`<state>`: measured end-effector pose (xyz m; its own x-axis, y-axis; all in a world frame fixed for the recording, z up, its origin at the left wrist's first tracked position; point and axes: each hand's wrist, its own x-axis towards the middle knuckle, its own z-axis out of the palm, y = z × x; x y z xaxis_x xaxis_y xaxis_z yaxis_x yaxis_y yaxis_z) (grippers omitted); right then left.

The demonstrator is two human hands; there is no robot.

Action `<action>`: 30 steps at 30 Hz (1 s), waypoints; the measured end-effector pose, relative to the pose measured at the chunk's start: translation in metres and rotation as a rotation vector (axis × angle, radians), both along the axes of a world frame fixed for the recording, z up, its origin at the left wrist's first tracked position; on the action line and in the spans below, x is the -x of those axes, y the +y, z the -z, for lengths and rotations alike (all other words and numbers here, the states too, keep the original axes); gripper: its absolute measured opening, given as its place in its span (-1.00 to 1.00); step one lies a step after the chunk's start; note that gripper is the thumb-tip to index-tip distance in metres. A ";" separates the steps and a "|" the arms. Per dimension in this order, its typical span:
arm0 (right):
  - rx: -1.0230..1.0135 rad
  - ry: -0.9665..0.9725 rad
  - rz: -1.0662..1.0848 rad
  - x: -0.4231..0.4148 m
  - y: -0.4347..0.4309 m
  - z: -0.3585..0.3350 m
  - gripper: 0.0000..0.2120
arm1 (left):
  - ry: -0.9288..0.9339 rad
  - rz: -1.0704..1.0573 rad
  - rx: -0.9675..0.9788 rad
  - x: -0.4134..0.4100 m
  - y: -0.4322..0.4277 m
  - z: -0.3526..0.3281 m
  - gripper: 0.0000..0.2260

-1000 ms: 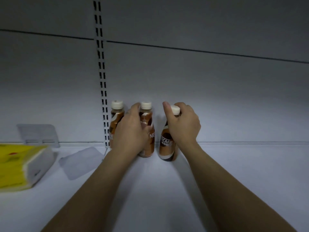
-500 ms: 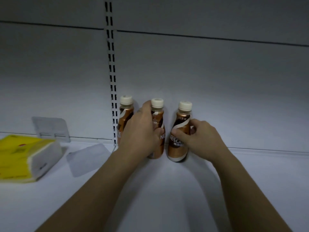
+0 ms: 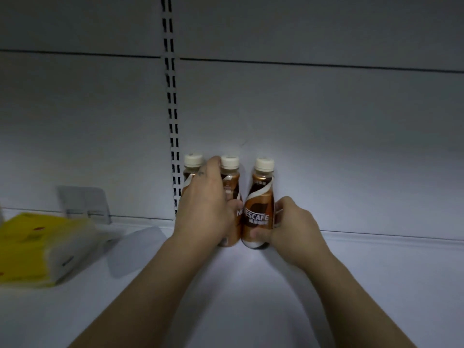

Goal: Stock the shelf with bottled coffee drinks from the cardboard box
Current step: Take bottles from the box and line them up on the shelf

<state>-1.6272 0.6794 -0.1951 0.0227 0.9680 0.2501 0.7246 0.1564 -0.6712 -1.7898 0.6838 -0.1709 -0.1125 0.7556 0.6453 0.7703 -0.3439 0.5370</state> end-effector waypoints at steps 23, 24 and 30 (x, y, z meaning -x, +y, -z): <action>-0.116 -0.324 0.246 -0.069 -0.084 -0.041 -0.13 | 0.420 0.249 -0.045 -0.056 -0.059 0.000 -0.50; -0.126 -0.358 0.277 -0.086 -0.099 -0.044 -0.17 | 0.417 0.313 -0.023 -0.067 -0.063 -0.001 -0.47; -0.079 -0.407 0.511 -0.193 -0.204 -0.030 -0.21 | 0.470 0.654 0.002 -0.160 -0.108 -0.008 -0.45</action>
<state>-1.4345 0.4757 -0.1652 0.3637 0.8384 0.4060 0.9141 -0.2373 -0.3288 -1.6299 0.5756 -0.1633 0.6358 0.5759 0.5139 0.5590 -0.8027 0.2079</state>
